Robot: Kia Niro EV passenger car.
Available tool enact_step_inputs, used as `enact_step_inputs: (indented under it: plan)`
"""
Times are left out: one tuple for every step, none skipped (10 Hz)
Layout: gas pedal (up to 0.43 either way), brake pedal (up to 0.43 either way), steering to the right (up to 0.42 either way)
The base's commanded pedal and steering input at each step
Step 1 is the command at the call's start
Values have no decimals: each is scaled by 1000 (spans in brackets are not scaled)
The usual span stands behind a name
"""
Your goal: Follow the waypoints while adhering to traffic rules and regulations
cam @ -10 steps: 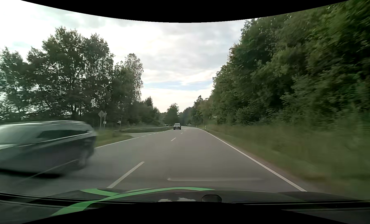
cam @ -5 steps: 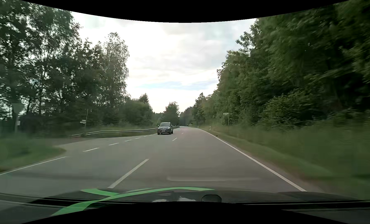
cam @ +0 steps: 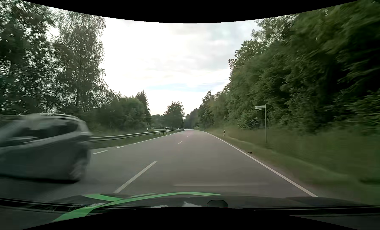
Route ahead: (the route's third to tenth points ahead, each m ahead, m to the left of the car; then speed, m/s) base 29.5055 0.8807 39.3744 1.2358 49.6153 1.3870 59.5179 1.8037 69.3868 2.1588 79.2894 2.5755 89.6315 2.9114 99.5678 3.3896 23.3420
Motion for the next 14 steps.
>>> enact_step_inputs:
  plan:
    - [228,0,-4]
    - [228,0,-4]
    - [240,0,-4]
    - [240,0,-4]
    - [240,0,-4]
    - [240,0,-4]
    - [240,0,-4]
    - [240,0,-4]
    - [240,0,-4]
    - [240,0,-4]
    - [240,0,-4]
    - [240,0,-4]
    - [240,0,-4]
    - [240,0,-4]
